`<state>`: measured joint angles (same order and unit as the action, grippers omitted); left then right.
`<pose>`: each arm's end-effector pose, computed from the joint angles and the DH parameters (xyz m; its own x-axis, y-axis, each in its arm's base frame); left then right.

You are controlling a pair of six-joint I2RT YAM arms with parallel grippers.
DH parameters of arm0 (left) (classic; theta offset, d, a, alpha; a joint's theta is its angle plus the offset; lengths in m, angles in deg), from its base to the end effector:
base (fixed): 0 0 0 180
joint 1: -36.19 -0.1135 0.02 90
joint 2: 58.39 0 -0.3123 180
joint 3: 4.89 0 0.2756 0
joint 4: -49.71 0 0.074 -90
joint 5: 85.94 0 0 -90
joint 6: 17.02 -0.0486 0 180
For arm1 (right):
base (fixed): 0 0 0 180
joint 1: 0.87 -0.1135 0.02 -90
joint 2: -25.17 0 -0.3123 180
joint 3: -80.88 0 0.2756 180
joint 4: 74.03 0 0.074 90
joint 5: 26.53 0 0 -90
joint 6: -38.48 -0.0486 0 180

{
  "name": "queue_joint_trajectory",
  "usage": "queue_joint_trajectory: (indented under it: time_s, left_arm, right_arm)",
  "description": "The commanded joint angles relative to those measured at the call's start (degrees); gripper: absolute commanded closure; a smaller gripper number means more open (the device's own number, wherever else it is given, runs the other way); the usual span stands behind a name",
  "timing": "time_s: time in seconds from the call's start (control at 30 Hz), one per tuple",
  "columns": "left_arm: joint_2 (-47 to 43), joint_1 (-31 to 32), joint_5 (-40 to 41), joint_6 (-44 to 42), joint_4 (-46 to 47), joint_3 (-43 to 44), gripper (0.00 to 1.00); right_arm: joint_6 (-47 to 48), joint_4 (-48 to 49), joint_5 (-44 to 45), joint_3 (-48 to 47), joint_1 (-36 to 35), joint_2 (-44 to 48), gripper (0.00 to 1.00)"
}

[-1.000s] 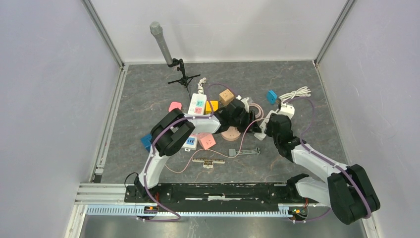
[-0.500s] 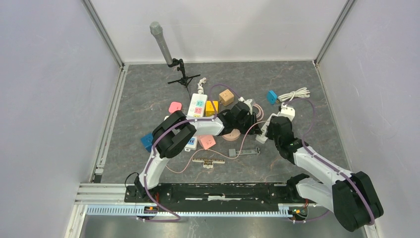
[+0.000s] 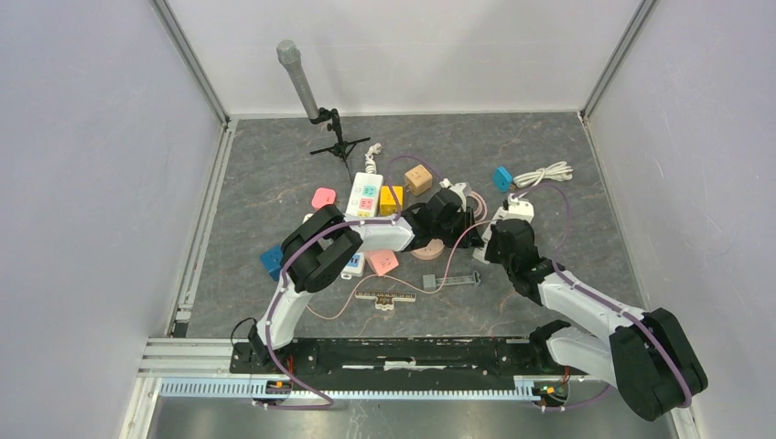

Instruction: Pull the plug off the socket

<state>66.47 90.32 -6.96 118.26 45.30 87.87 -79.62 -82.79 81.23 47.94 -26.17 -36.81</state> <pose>0.3029 -0.4348 0.1509 -0.8744 0.0190 -0.4847 0.3753 0.6597 -0.6511 0.1955 0.0760 0.1817 -0.5779 0.2230 -0.7851 0.0942 0.9737 0.2073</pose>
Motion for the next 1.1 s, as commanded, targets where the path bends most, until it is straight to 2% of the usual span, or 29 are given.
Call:
queue_joint_trajectory:
  time_s: [0.0, 0.07, 0.1, 0.27, 0.37, 0.47, 0.57, 0.93, 1.03, 1.07]
  left_arm:
    - [4.45, 0.27, 5.01, -3.35, -11.77, -2.27, 0.63]
    - [4.3, 0.27, 5.04, -3.27, -11.75, -2.23, 0.61]
    - [4.21, 0.27, 5.05, -3.18, -11.77, -2.12, 0.6]
    - [3.99, 0.27, 4.58, -2.91, -11.77, -1.78, 0.57]
    - [4.07, 0.28, 4.28, -2.87, -11.71, -1.78, 0.57]
    - [4.15, 0.22, 4.26, -2.76, -11.64, -1.96, 0.56]
    - [4.25, 0.28, 3.83, -2.65, -11.59, -1.92, 0.56]
    - [4.17, 0.27, 2.74, -2.3, -10.88, -1.95, 0.55]
    - [4.25, 0.24, 2.72, -2.3, -10.84, -1.95, 0.55]
    - [4.23, 0.27, 2.65, -2.25, -10.88, -1.96, 0.55]
  right_arm:
    - [1.01, -1.23, 4.44, -1.96, -0.1, 1.16, 1.0]
    - [0.72, -2.71, 5.75, -2.71, -0.05, 2.02, 1.0]
    - [0.42, -3.4, 6.35, -3.06, -0.1, 2.48, 0.96]
    - [0.2, -3.66, 8.99, -3.11, -0.05, 3.82, 0.52]
    - [1.59, -3.19, 11.03, -3.54, -0.1, 3.97, 0.4]
    - [4.02, -1.02, 13.66, -4.02, -0.09, 3.53, 0.35]
    - [6.98, 3.09, 14.45, -3.57, -0.1, 2.44, 0.34]
    - [8.93, 7.91, 15.07, -1.07, -0.08, -1.64, 0.5]
    - [9.58, 8.8, 15.96, -0.55, -0.08, -0.9, 0.58]
    - [9.95, 9.05, 16.15, -0.57, -0.07, -0.79, 0.63]
